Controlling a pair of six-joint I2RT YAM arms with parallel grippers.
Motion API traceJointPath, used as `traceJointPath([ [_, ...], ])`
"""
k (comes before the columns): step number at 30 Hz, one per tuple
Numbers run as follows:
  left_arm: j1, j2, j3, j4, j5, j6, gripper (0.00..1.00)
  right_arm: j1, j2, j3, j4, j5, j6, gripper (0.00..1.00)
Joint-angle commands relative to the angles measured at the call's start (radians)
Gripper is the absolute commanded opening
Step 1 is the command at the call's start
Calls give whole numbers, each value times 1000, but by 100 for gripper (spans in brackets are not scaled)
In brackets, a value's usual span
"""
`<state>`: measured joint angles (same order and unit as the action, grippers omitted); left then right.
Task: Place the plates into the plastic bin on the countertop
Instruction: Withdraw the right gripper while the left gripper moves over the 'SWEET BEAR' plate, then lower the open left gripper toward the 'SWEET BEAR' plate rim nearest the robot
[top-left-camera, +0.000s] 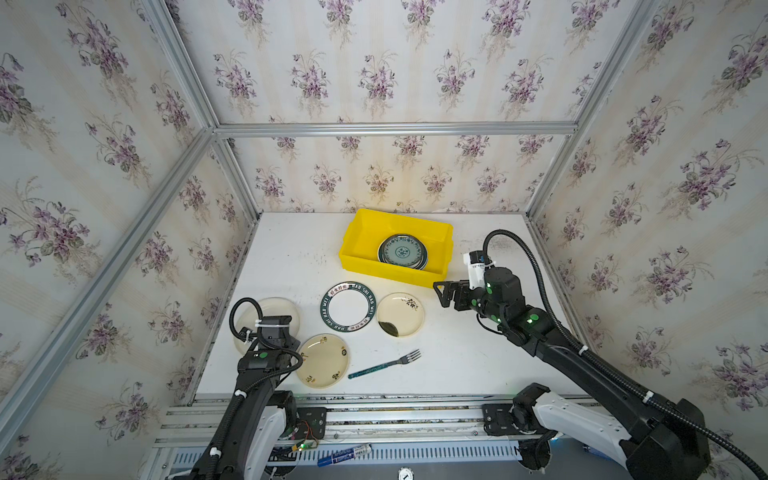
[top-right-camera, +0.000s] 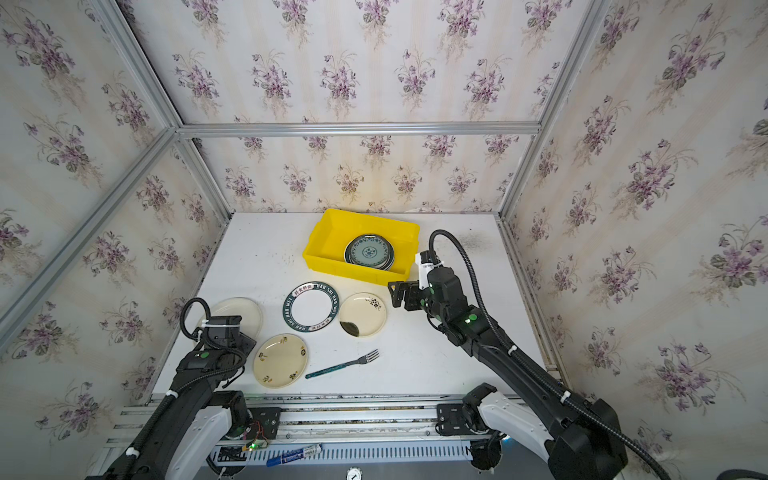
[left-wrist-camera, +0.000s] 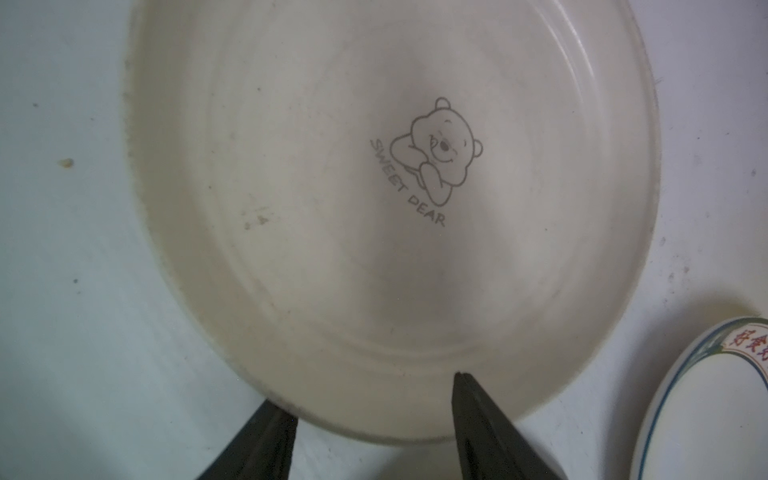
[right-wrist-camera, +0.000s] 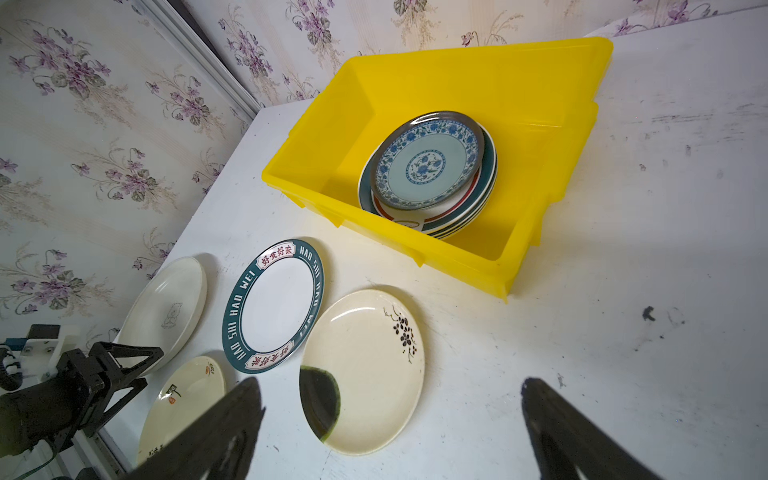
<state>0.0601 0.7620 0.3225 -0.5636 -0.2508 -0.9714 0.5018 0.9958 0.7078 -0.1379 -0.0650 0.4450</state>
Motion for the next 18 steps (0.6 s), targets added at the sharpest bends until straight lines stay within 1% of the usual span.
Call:
traceJointPath([
  [1, 17, 32, 19, 51, -18, 51, 62, -3, -4, -1, 1, 21, -10, 99],
  [2, 24, 46, 25, 62, -14, 62, 60, -6, -5, 2, -3, 21, -7, 99],
  [4, 41, 79, 44, 81, -1, 81, 52, -9, -6, 7, -11, 18, -6, 99],
  [6, 50, 115, 61, 104, 2, 94, 49, -12, -12, 9, -14, 23, -8, 99],
  [7, 54, 138, 71, 116, 5, 99, 46, -12, -14, 7, -15, 27, -9, 99],
  [11, 71, 236, 119, 155, 21, 135, 44, -16, -25, 1, -26, 41, 2, 99],
  [13, 78, 291, 152, 167, 24, 155, 41, -16, -32, -5, -26, 43, 13, 99],
  [16, 91, 357, 191, 184, 27, 175, 40, -17, -39, -6, -30, 46, 15, 98],
  [18, 99, 392, 213, 193, 40, 184, 35, -18, -44, -1, -40, 54, 12, 98],
])
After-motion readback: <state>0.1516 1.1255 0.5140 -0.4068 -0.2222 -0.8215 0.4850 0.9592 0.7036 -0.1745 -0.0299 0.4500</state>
